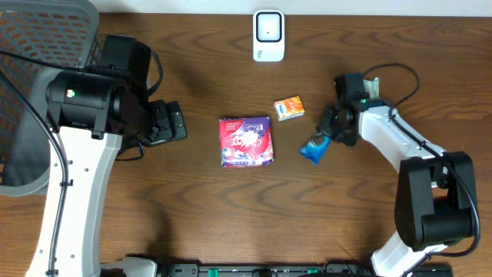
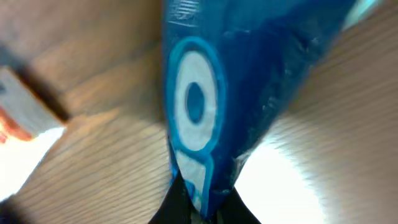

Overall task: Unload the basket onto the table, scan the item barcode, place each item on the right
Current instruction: 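Lift the Oreo pack and swing it toward the scanner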

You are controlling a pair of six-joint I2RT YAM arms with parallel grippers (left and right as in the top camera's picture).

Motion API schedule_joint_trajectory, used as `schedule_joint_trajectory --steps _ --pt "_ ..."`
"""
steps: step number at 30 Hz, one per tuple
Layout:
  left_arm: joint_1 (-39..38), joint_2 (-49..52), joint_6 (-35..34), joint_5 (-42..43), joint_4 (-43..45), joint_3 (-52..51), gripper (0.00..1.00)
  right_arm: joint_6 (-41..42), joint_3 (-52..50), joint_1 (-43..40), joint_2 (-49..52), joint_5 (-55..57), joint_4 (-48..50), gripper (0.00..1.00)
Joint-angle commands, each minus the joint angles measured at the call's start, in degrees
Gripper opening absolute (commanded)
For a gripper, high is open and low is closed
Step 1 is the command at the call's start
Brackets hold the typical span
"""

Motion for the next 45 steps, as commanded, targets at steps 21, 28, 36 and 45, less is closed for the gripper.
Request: schedule_joint_trajectory --steps 21,28,36,45 --pt "0.1 0.4 0.7 -0.7 -0.2 0.0 0.98 -16.5 8.2 20.0 11.7 52.3 -9.0 0.02" --pt "0.1 0.4 0.7 -0.7 -0.2 0.0 0.98 -16.0 8.7 25.0 12.4 42.3 -8.7 0.20" --pt "0.1 0.4 0.7 -0.7 -0.2 0.0 0.98 -12.2 10.2 26.9 12.3 36.8 -8.8 0.36" --pt "0.1 0.4 0.7 -0.7 -0.2 0.0 0.98 -9.6 25.4 22.8 12.3 28.5 -22.2 0.31"
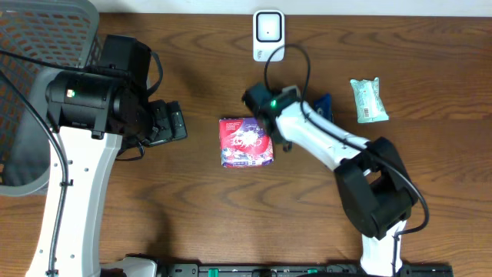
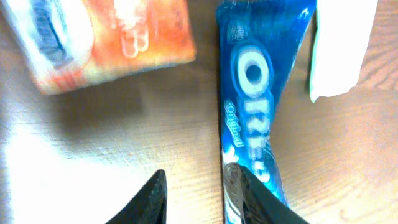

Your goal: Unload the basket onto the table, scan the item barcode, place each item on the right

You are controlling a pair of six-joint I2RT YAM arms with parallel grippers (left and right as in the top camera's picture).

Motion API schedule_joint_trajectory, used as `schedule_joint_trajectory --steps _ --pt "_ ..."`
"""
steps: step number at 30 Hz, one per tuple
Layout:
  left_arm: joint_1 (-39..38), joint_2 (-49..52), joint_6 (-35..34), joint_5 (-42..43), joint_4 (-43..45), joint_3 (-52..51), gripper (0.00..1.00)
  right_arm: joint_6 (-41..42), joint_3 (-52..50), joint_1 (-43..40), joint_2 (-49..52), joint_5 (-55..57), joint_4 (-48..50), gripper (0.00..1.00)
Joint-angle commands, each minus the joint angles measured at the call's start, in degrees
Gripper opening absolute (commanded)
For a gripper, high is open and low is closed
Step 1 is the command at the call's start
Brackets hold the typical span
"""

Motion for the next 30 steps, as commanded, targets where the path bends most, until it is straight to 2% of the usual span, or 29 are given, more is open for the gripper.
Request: schedule_joint_trajectory --steps 1,5,7,9,12,13,17,21,25,26,28,29,30 --pt "0.1 0.4 0.7 -0.7 -0.2 0.0 0.98 2.0 7.8 -3.0 -0.2 -5.2 -3.3 0.31" --pt "0.1 0.4 0.7 -0.7 -0.2 0.0 0.98 1.9 12.9 -7.1 -0.2 -6.3 -8.3 0.32" --pt "0.1 0.4 0.7 -0.7 -0.2 0.0 0.98 1.7 13.3 -9.6 -0.2 -7.0 -9.9 0.29" --pt "0.1 0.4 0.7 -0.7 -0.2 0.0 0.98 0.7 12.9 -12.6 -0.1 -9.5 -11.3 0.21" --pt "0.1 0.4 0.7 -0.7 -0.2 0.0 0.98 -1.9 10.6 -16.5 -0.1 -14.5 -11.4 0.03" --pt "0.1 0.4 0.7 -0.7 -0.2 0.0 0.98 -2.4 9.7 -17.6 -0.1 -15.7 -11.2 0.01" --pt "0.1 0.4 0.7 -0.7 -0.2 0.0 0.98 -3.0 4.5 -20.9 -0.1 -20.7 -8.3 0.05" --pt "0.1 0.4 0.7 -0.7 -0.2 0.0 0.98 -7.6 0.6 -21.8 -0.1 -26.1 -4.0 0.23" --pt "0.1 0.4 0.7 -0.7 -0.2 0.0 0.98 -7.9 -2.3 -21.8 -0.1 -26.2 -1.0 0.40" --pt "0.1 0.4 0.7 -0.7 -0.2 0.0 0.98 -7.9 -3.0 -21.8 -0.1 -26.2 -0.1 0.41" --pt "0.1 0.4 0.7 -0.7 -0.2 0.0 0.98 -7.9 -4.1 -21.9 -0.1 -26.2 1.2 0.35" --pt "0.1 0.4 0.7 -0.7 -0.2 0.0 0.98 -7.9 -4.6 -21.9 -0.1 -26.2 1.9 0.30" --pt "0.1 0.4 0.7 -0.7 -0.2 0.0 0.98 -7.9 -5.6 -21.9 -0.1 -26.3 3.3 0.20"
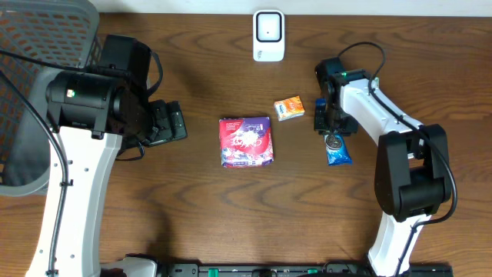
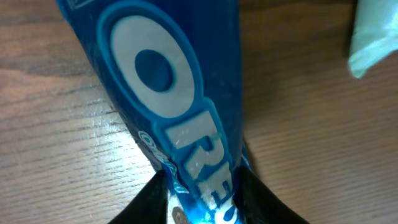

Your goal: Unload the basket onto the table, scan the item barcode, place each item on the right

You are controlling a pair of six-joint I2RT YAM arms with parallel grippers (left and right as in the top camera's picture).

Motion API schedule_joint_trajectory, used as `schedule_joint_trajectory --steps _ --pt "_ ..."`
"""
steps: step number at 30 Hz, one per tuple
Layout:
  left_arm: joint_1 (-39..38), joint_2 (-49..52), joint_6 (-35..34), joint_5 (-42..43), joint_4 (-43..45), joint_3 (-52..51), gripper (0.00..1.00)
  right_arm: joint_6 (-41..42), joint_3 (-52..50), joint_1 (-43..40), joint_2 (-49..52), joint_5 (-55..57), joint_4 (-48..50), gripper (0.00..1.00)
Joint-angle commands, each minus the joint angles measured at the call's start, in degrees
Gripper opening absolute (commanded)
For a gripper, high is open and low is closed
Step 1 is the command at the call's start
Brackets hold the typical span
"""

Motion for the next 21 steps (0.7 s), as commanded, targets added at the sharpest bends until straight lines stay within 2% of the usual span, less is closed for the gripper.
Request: schedule_joint_trajectory --steps 1,3,9,16,21 --pt "0.1 0.4 0.7 -0.7 -0.2 0.0 0.98 -0.8 -2.3 0.0 0.0 -1.2 2.4 0.12" --pt "0.1 0.4 0.7 -0.7 -0.2 0.0 0.98 -0.8 -2.6 0.1 0.0 -1.2 3.0 0.01" --pt "0.1 0.4 0.7 -0.7 -0.2 0.0 0.98 0.6 -2.6 3.0 0.0 1.8 3.4 0.01" --pt "0.1 0.4 0.7 -0.7 -0.2 0.0 0.98 13.1 -2.6 9.9 0.0 30.6 -1.1 0.01" --pt "0.1 0.4 0.7 -0.7 -0.2 0.0 0.98 17.0 -2.6 12.6 0.0 41.1 -2.0 0.01"
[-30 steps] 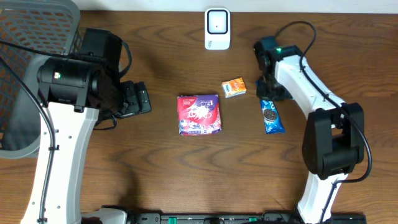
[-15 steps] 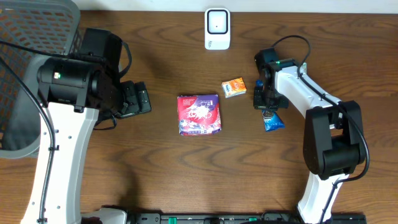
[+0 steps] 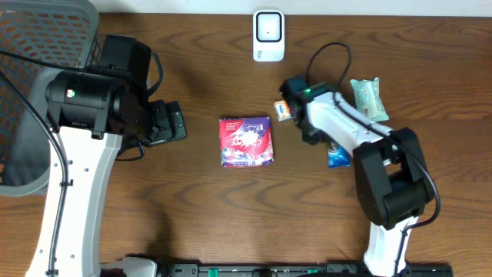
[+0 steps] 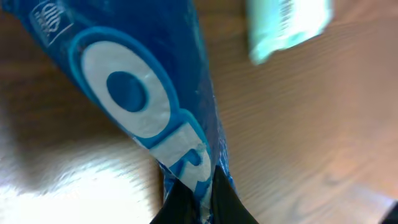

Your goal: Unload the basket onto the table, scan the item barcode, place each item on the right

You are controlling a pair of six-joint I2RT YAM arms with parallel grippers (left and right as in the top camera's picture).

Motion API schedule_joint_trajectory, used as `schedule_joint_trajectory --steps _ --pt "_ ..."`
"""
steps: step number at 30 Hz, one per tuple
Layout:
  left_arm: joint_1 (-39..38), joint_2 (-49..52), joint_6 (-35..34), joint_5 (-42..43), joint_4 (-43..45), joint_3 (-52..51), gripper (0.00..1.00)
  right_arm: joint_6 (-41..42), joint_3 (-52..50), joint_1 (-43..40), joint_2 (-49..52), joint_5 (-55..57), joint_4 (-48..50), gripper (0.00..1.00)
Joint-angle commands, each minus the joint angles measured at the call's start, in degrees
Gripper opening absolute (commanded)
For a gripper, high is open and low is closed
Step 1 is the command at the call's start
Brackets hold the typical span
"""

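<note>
The blue Oreo pack (image 4: 143, 93) is pinched by one end between my right gripper's (image 4: 194, 202) two dark fingers, which stand close together on it. From overhead the pack (image 3: 337, 156) sits right of centre, just beyond the right gripper (image 3: 319, 137). The white scanner (image 3: 268, 35) stands at the far edge of the table. My left gripper (image 3: 165, 123) rests at the left, away from all items; its jaws cannot be read.
A red snack pack (image 3: 246, 141) lies mid-table. An orange box (image 3: 282, 110) peeks out beside the right wrist. A pale green pack (image 3: 367, 98) lies at the right, also in the right wrist view (image 4: 289, 25). A grey mesh basket (image 3: 38, 46) fills the far left.
The right wrist has shifted left toward the orange box, uncovering the green pack. The jaws, then spread astride the Oreo pack, are now pinched tight on its end. The pack lies about where it was.
First the right gripper was shut on the Oreo pack, right of the orange box. Then the arm reached left over the box with jaws apart, the pack beside one finger. Later the jaws straddled the pack farther right. Now they pinch it there.
</note>
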Motion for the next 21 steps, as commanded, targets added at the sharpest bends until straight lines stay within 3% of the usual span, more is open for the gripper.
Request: schedule_joint_trajectory --steps 1,8,13,17,21 --pt "0.1 0.4 0.7 -0.7 -0.2 0.0 0.98 5.2 -0.1 0.7 0.1 15.1 0.5 0.01" --pt "0.1 0.4 0.7 -0.7 -0.2 0.0 0.98 3.1 -0.1 0.6 4.4 19.3 4.5 0.01" --pt "0.1 0.4 0.7 -0.7 -0.2 0.0 0.98 2.8 -0.1 2.0 10.5 14.3 5.9 0.01" --pt "0.1 0.4 0.7 -0.7 -0.2 0.0 0.98 2.8 -0.1 4.8 12.5 8.5 5.8 0.20" --pt "0.1 0.4 0.7 -0.7 -0.2 0.0 0.98 2.8 1.0 7.4 11.8 3.1 5.3 0.22"
